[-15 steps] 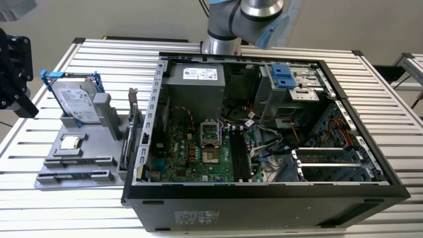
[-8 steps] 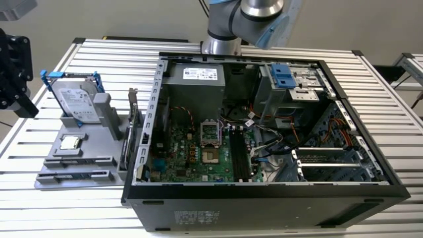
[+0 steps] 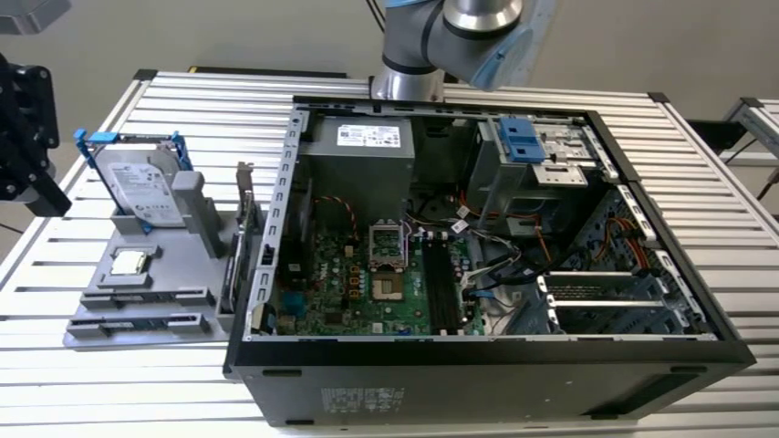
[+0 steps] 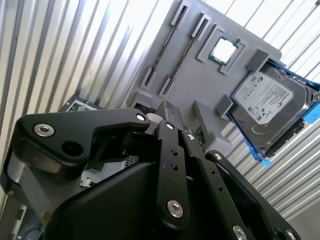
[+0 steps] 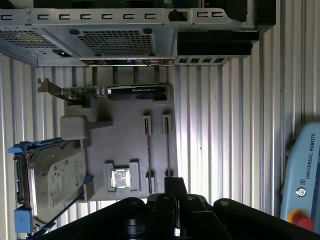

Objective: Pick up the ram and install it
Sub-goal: 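Pick up the ram and move it above insertion slot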

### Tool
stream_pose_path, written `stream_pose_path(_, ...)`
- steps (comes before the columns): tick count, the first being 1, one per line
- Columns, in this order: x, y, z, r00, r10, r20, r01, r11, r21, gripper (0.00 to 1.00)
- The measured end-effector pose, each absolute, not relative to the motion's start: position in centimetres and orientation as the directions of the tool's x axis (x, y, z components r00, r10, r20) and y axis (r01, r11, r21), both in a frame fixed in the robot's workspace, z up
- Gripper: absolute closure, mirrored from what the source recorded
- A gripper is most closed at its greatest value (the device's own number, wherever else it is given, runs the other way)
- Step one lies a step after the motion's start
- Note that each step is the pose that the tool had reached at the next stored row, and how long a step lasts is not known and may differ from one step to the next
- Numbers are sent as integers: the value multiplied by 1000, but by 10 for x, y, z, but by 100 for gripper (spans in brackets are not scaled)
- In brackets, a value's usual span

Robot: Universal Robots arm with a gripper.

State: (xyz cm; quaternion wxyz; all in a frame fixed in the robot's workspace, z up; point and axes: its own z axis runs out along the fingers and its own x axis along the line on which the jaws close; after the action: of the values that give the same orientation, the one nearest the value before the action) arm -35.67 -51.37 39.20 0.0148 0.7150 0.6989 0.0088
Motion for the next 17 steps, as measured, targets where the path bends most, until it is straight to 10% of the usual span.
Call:
stream_pose_path(15,-357,-514,392,-2,1000,-8,999,3,34,100)
stream_pose_path(16,-357,-514,392,-2,1000,-8,999,3,33,0)
stream_pose_path(17,-357,-514,392,-2,1000,-8,999,3,34,0)
